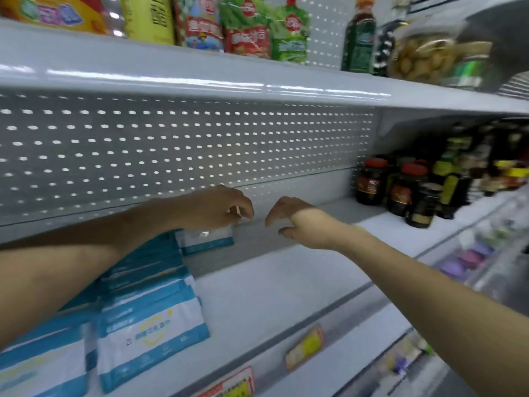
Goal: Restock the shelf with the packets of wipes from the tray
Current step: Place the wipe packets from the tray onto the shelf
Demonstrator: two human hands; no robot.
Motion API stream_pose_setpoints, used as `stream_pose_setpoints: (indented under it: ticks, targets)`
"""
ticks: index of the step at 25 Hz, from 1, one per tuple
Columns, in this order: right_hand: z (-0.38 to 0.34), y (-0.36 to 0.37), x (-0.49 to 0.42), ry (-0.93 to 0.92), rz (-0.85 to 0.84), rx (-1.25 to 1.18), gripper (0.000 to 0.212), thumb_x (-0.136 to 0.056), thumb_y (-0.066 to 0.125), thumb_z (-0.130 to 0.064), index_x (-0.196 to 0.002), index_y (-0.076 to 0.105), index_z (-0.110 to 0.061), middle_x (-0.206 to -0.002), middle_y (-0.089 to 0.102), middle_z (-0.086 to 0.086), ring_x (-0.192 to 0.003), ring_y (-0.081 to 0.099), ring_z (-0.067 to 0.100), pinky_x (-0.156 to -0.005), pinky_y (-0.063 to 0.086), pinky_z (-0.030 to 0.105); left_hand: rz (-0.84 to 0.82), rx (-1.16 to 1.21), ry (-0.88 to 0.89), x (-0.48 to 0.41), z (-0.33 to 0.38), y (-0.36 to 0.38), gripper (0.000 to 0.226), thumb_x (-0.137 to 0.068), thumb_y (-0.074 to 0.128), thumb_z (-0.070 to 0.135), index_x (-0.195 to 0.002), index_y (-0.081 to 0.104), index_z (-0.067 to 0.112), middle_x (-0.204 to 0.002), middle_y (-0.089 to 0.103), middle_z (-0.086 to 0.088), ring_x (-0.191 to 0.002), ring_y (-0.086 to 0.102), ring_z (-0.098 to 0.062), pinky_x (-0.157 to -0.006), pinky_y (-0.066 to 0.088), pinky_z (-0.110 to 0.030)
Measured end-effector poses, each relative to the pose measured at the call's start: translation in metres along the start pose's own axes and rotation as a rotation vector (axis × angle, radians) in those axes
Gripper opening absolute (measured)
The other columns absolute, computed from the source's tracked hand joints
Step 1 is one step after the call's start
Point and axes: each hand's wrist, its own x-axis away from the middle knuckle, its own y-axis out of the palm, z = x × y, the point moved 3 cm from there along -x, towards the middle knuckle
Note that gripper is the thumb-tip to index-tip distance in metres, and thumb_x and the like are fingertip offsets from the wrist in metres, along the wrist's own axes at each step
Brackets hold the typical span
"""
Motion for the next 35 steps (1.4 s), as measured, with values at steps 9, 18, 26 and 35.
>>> stream_pose_setpoints:
  ticks: [9,18,26,35]
  targets:
    - [0.055,-0.029,0.244,0.472,0.19,-0.044,0.03,-0.094,0.071,-0.022,-0.122,0.066,-0.033,-0.116,0.057,-0.004,-0.104,0.057,0.007,-0.09,0.046,0.023,0.004,0.231,0.377,-0.093,0.204,0.067,0.031,-0.092,0.058,0.011,-0.117,0.07,0.025,-0.108,0.07,0.008,-0.093,0.063,-0.01,-0.086,0.05,-0.03]
    - [0.067,0.055,0.422,0.825,0.135,-0.093,0.034,-0.087,0.075,-0.014,-0.119,0.07,-0.026,-0.103,0.057,-0.009,-0.086,0.058,0.0,-0.08,0.045,0.018,-0.318,0.188,0.627,-0.084,0.327,0.219,0.032,-0.091,0.058,0.016,-0.12,0.067,0.029,-0.116,0.069,0.006,-0.1,0.063,-0.014,-0.091,0.052,-0.037]
    - [0.038,0.222,0.517,1.076,-0.161,-0.176,0.042,-0.084,0.07,-0.014,-0.123,0.065,-0.027,-0.125,0.055,0.002,-0.119,0.053,0.024,-0.101,0.043,0.036,-0.648,-0.072,0.82,-0.002,0.326,0.396,0.042,-0.088,0.057,0.02,-0.128,0.06,0.03,-0.129,0.056,0.003,-0.12,0.055,-0.023,-0.095,0.051,-0.041]
    - [0.026,0.262,0.531,1.072,-0.134,0.166,0.024,-0.082,0.064,-0.021,-0.106,0.058,-0.025,-0.112,0.047,-0.002,-0.102,0.048,0.024,-0.085,0.044,0.038,-0.453,-0.012,0.969,0.022,0.332,0.424,0.027,-0.09,0.06,0.028,-0.114,0.069,0.036,-0.137,0.048,0.002,-0.126,0.044,-0.021,-0.105,0.035,-0.039]
